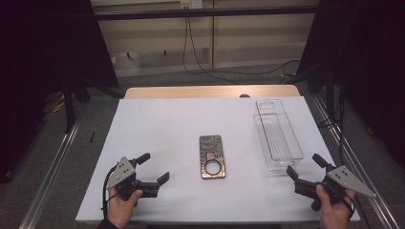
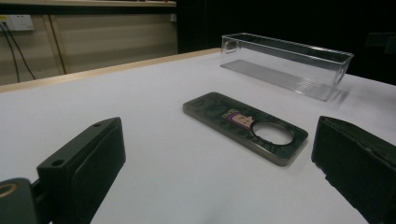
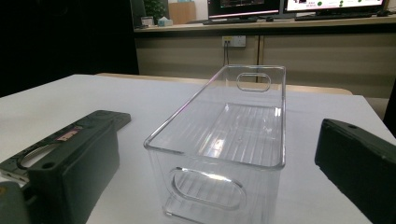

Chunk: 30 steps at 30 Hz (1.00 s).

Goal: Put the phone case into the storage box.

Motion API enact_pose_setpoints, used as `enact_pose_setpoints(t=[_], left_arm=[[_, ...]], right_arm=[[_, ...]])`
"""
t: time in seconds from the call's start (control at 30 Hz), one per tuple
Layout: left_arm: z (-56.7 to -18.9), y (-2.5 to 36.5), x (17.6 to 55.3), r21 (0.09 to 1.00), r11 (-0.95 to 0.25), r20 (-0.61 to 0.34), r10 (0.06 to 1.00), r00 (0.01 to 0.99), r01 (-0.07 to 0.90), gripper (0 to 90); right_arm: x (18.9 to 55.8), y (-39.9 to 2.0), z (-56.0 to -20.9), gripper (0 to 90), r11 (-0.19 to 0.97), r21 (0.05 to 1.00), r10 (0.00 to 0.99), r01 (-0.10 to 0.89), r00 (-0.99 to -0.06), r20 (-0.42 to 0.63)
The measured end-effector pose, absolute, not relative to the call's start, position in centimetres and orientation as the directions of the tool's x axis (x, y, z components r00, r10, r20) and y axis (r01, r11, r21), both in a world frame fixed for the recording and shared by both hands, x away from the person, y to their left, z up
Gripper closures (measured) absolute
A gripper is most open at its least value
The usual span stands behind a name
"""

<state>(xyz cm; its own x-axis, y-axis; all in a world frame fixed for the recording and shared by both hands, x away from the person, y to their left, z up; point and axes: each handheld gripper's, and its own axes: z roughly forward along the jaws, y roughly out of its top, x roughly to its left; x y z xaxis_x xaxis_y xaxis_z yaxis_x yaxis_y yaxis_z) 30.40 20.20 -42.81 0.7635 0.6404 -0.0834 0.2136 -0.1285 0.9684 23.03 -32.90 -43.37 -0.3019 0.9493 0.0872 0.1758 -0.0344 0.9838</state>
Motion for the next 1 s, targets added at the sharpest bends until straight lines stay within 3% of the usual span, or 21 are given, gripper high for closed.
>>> enact_pose_setpoints(t=[0.33,0.57,0.77,1.0], left_arm=[[-42.9,18.9,31.6,0.962,-0.159,-0.077,0.621,0.780,0.222,4.6],[-42.8,18.6,32.4,0.974,-0.102,-0.095,0.627,0.773,0.203,4.8],[-42.7,17.6,33.1,0.973,-0.070,-0.144,0.570,0.809,0.222,3.6],[-42.5,15.5,33.7,0.974,-0.099,-0.120,0.532,0.838,0.202,3.4]], right_arm=[[23.0,-32.8,-43.3,0.0,-0.032,0.984,0.949,0.174,-0.304,0.084],[23.0,-32.8,-43.4,0.0,-0.030,0.984,0.949,0.174,-0.305,0.083],[23.0,-32.8,-43.3,0.0,-0.032,0.984,0.948,0.173,-0.306,0.084],[23.0,-32.8,-43.3,0.0,-0.027,0.984,0.948,0.174,-0.308,0.081]])
